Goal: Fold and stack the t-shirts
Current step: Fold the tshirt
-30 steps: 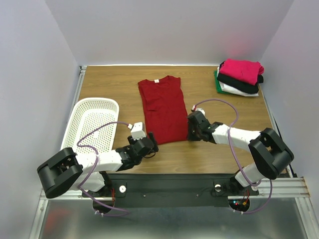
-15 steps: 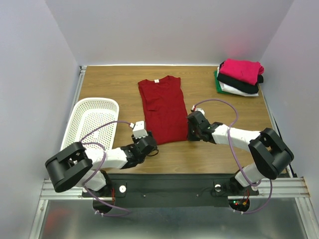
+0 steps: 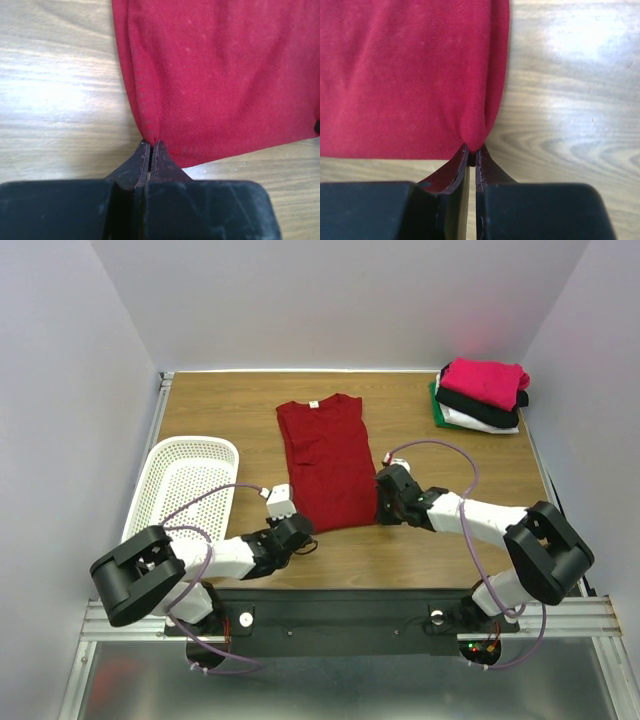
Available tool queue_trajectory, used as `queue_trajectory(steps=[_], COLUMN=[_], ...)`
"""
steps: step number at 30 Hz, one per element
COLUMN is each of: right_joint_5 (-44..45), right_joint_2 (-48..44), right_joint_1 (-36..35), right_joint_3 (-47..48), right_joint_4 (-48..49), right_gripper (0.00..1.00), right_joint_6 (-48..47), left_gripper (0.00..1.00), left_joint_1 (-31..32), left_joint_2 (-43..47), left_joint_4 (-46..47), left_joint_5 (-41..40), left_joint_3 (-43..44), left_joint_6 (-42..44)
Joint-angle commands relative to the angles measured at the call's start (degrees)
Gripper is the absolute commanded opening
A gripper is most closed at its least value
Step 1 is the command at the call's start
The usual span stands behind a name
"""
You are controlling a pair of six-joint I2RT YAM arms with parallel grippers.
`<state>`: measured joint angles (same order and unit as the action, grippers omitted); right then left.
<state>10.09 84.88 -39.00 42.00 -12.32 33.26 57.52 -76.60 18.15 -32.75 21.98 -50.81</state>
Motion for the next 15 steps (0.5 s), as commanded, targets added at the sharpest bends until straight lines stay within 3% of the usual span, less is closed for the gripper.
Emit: queue_trajectory(steps=[1, 7, 15], right_joint_5=[0.02, 0.11, 0.99], right_joint_2=[-4.19, -10.08, -17.46], right_joint_1=[-1.07, -2.57, -6.6], right_joint_3=[-2.0, -4.47, -8.16], right_joint_4=[-1.3, -4.2, -7.81], right_gripper=[0.0, 0.01, 0.0], right_joint_6=[0.32, 2.16, 5.41], left_gripper=[0.0, 0.0, 0.0], left_joint_1=[0.05, 0.93, 8.83], left_joint_2=[3.46, 9.27, 13.93], left_joint_4=[-3.3, -3.39, -3.82], left_joint_5=[1.72, 5.77, 5.51], left_joint_3=[-2.37, -4.57, -7.03], left_joint_6=[0.35, 0.45, -5.44])
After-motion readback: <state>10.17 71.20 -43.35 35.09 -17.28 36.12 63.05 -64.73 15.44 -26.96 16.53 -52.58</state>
